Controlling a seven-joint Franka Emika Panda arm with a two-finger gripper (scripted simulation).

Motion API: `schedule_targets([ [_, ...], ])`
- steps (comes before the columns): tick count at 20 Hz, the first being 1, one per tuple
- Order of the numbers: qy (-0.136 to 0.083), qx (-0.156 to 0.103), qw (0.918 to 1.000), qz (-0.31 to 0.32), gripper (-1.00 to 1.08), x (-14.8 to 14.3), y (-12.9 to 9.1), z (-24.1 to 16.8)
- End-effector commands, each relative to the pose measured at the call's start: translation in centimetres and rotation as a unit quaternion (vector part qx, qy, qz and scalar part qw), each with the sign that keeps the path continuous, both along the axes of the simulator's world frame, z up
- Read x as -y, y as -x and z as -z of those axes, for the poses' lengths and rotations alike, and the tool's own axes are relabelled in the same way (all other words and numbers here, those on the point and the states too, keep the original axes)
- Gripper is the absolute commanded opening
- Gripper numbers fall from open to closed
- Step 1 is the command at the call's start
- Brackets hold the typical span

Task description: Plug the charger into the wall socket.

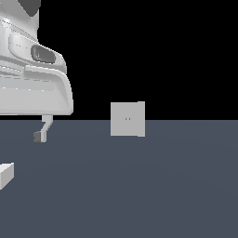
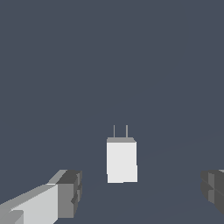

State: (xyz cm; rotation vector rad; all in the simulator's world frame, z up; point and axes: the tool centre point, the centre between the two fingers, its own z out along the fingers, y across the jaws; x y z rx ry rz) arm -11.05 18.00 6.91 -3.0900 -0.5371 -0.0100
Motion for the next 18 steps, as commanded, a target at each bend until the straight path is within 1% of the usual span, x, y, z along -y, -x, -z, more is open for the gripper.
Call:
schedule_targets([
  [1, 0.001, 0.001, 1.0, -0.008, 1.0, -0.6, 0.5, 0.5],
  [9, 0.001, 0.0, 1.0, -0.01, 1.0, -0.8, 0.7, 1.1],
  [18, 0.002, 0.001, 0.9999, -0.01, 1.0, -0.8, 0.8, 4.8],
])
